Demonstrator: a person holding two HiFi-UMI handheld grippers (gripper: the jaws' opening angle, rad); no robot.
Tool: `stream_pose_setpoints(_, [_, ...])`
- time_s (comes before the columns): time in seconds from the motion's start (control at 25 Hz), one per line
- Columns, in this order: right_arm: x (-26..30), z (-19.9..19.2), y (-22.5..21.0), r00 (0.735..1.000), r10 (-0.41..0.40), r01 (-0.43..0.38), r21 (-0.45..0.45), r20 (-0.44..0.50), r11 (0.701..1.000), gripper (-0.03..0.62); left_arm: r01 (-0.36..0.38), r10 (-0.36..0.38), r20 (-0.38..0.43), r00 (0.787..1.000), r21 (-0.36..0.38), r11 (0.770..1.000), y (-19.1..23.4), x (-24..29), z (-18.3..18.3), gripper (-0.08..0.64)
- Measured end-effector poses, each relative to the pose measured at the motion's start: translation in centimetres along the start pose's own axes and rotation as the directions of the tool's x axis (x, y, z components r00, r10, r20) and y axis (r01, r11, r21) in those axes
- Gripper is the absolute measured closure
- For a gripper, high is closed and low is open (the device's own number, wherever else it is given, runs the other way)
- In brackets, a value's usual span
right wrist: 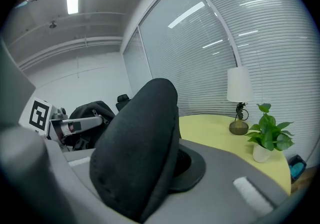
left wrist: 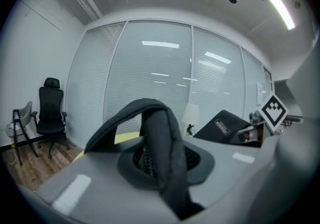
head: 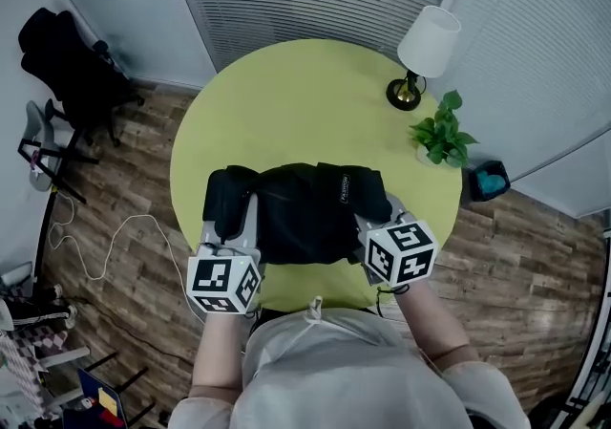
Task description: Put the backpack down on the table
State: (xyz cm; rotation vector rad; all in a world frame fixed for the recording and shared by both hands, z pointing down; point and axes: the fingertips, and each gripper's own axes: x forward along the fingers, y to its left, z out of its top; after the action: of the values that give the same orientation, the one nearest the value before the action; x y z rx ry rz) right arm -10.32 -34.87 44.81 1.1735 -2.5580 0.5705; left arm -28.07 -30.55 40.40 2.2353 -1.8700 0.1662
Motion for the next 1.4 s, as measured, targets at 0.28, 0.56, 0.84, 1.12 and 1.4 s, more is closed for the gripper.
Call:
stream_pose_setpoints(0.28, [2.1, 0.6, -2.8, 0.993, -0.121, 0.121, 0.038, -0.006, 0.992, 0.560, 0.109, -0.109, -0.029, 0.994, 0.019, 0.994, 1.1, 5.2, -0.2, 0.515])
stream_pose_setpoints(0.56, [4.2, 0.3, -5.7, 0.978, -0.209, 0.210, 0.069, -0.028, 0.975, 0.558, 0.179, -0.177, -0.070, 0.982, 0.037, 0.983, 1.6, 10.0, -1.2, 0.514])
stream_pose_setpoints(0.84, [5.2, -0.8, -7.3, 0.965, -0.258, 0.261, 0.075, -0.057, 0.962, 0.557, 0.221, -0.215, -0.113, 0.970, 0.038, 0.975, 1.6, 12.2, -2.8, 0.514])
stream_pose_setpoints(1.12, [5.9, -1.8, -7.6, 0.960, -0.268, 0.274, 0.080, -0.081, 0.958, 0.555, 0.231, -0.225, -0.137, 0.965, 0.023, 0.973, 2.2, 13.1, -4.0, 0.514])
stream_pose_setpoints(1.4, [5.9, -2.3, -8.0, 0.955, -0.280, 0.288, 0.077, -0.092, 0.955, 0.540, 0.225, -0.223, -0.129, 0.966, 0.003, 0.974, 2.8, 13.0, -4.5, 0.509])
